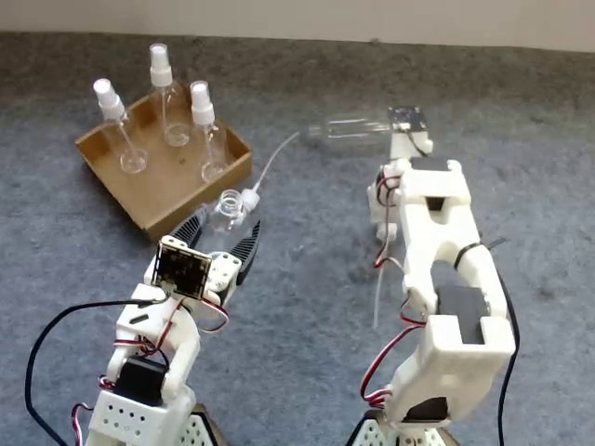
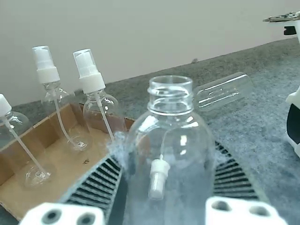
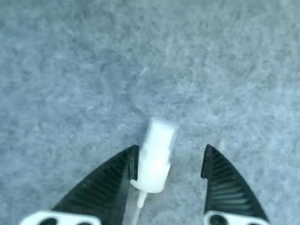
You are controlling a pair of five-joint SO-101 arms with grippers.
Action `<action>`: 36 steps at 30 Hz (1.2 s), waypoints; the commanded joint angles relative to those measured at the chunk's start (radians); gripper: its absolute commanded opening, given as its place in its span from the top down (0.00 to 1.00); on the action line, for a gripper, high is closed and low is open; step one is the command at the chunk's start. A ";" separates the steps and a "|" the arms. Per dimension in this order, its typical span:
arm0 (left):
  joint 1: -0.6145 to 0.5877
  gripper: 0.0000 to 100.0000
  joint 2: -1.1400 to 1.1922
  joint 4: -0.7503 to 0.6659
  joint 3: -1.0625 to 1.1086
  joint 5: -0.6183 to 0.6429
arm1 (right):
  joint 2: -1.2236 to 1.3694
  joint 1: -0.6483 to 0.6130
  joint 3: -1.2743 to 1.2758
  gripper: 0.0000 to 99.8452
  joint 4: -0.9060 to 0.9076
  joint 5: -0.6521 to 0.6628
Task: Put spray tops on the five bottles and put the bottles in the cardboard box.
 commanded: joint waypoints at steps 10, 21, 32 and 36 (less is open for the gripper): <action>0.015 0.91 -0.008 0.003 0.022 -0.011 | -0.007 -0.065 -0.045 0.80 0.010 -0.080; 0.015 0.91 -0.008 0.003 0.022 -0.012 | -0.005 -0.062 0.036 0.80 0.008 -0.129; 0.015 0.91 -0.008 0.005 0.022 -0.012 | -0.007 -0.059 0.041 0.90 -0.021 -0.150; 0.015 0.91 -0.008 0.005 0.022 -0.012 | -0.005 -0.061 0.044 0.91 -0.025 -0.150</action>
